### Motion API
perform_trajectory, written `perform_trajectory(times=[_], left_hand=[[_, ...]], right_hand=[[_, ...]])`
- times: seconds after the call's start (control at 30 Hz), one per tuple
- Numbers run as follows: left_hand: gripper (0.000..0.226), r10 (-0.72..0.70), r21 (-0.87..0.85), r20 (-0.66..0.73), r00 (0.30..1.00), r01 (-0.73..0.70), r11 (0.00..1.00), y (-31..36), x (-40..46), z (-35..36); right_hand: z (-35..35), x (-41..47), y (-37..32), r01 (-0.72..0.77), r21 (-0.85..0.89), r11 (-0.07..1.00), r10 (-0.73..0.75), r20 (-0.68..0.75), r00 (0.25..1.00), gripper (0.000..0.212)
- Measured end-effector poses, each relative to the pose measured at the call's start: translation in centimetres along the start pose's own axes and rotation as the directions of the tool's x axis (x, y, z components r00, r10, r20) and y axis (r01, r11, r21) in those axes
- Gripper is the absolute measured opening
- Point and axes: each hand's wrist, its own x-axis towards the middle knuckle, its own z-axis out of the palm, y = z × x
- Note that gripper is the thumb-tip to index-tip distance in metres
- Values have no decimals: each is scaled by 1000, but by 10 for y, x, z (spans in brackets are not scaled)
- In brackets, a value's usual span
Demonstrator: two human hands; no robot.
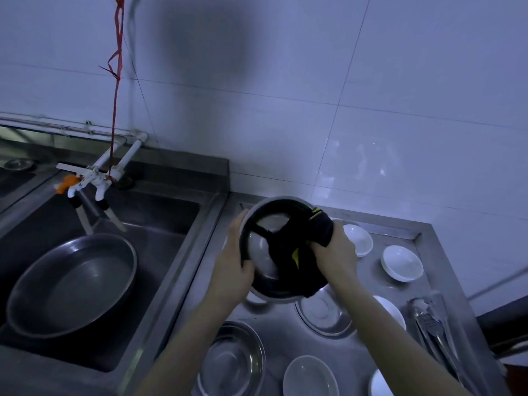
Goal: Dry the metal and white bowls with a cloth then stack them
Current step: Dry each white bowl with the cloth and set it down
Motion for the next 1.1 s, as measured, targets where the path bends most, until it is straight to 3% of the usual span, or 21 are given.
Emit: perform_trajectory(times=[0.07,0.13,0.2,0.27,0.33,0.4,0.43,0.5,0.57,0.67,0.73,0.8,0.9,0.93,1.0,1.1], left_hand=[[90,55,96,211,976,-77,992,-1,10,-11],[82,65,193,391,918,-151,969,2,22,-18],[77,87,222,385,919,-183,958,6,31,-21],[80,102,146,198,975,-132,980,11,31,-23],[86,52,50,-68,996,-49,998,15,22,-21],[85,65,13,-185,981,-64,998,12,9,-13],[83,79,-11,-184,980,-83,997,8,4,-7],[76,104,-14,-116,988,-107,994,2,0,-4],[79,129,82,41,991,-132,988,1,3,-11],[74,119,228,334,935,-202,952,5,19,-21],[69,108,304,350,930,-222,926,8,28,-24],[66,117,264,167,979,-158,951,11,33,-27],[72,77,110,-182,980,-58,992,13,18,-22],[75,83,91,-203,976,-65,994,12,12,-16],[79,85,8,-182,980,-85,996,2,1,-3],[76,82,18,-5,997,-82,996,2,-5,-2]], right_hand=[[-6,1,-5,234,-213,948,-232,34,972,27],[-6,0,-14,451,-434,780,-430,153,890,30],[-2,-3,-21,532,-511,675,-532,163,831,28],[2,-4,-22,455,-441,773,-488,43,872,24],[3,-1,-20,234,-165,958,-247,-60,967,26],[2,0,-17,-40,167,985,46,-34,998,31],[1,0,-14,-97,208,973,102,-16,995,33],[-1,-2,-8,-46,84,995,48,-20,999,31],[-5,-3,-6,146,-128,981,-151,-31,988,26],[-3,-2,-13,463,-433,773,-465,110,879,28],[0,-4,-20,526,-501,688,-533,142,834,30],[2,-5,-24,454,-441,774,-486,46,873,26],[-2,-1,-25,132,-9,991,-132,-51,990,25],[-4,1,-22,21,122,992,-18,-26,1000,28],[-6,1,-15,-51,143,988,49,19,999,30],[-9,-3,-6,152,-113,982,-152,4,988,24]])
